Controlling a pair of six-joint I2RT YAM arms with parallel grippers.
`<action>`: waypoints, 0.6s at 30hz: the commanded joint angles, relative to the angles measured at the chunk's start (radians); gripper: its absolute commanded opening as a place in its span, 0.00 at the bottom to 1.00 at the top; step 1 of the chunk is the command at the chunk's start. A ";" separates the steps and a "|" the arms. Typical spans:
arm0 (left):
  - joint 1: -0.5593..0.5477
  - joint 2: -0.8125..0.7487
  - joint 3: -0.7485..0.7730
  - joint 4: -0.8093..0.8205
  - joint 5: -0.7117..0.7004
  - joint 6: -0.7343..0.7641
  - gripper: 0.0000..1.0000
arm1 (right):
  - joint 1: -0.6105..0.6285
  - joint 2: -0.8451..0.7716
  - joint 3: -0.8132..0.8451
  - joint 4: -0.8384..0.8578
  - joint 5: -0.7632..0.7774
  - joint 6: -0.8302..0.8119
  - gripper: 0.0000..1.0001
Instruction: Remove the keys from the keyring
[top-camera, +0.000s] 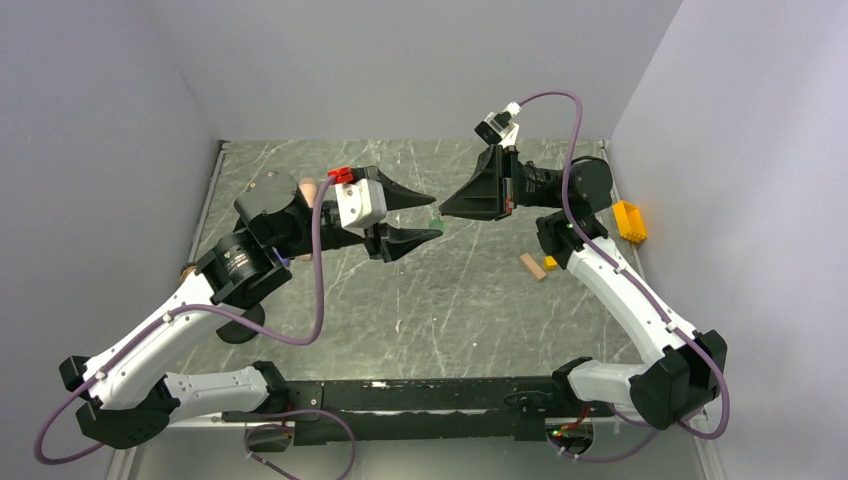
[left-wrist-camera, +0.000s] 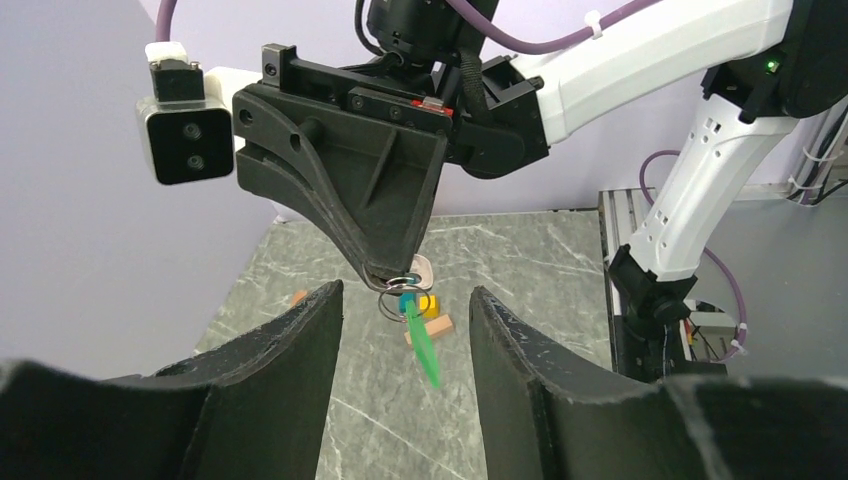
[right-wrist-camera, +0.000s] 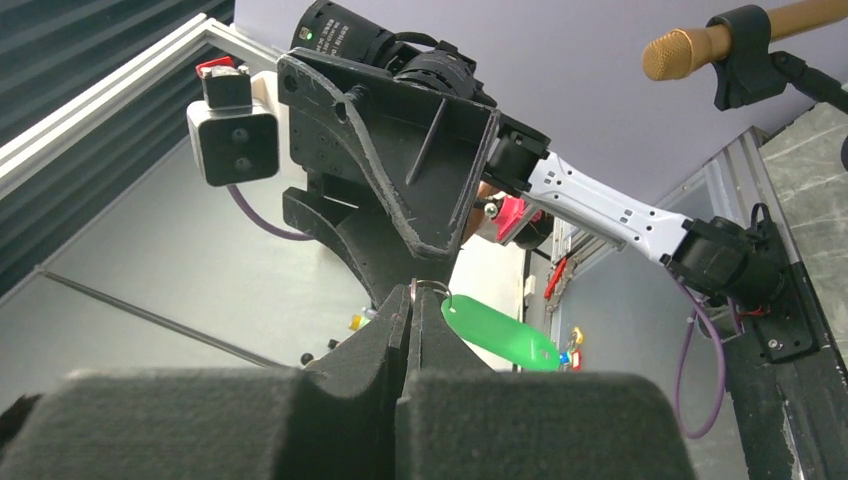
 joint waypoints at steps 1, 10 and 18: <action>-0.005 0.007 0.038 0.012 -0.023 0.010 0.54 | -0.003 -0.003 0.046 0.040 0.014 -0.007 0.00; -0.004 0.023 0.051 -0.012 -0.019 0.014 0.54 | -0.003 0.004 0.060 0.049 0.017 -0.010 0.00; -0.005 0.026 0.070 -0.015 -0.028 0.014 0.51 | -0.003 0.008 0.059 0.050 0.015 -0.012 0.00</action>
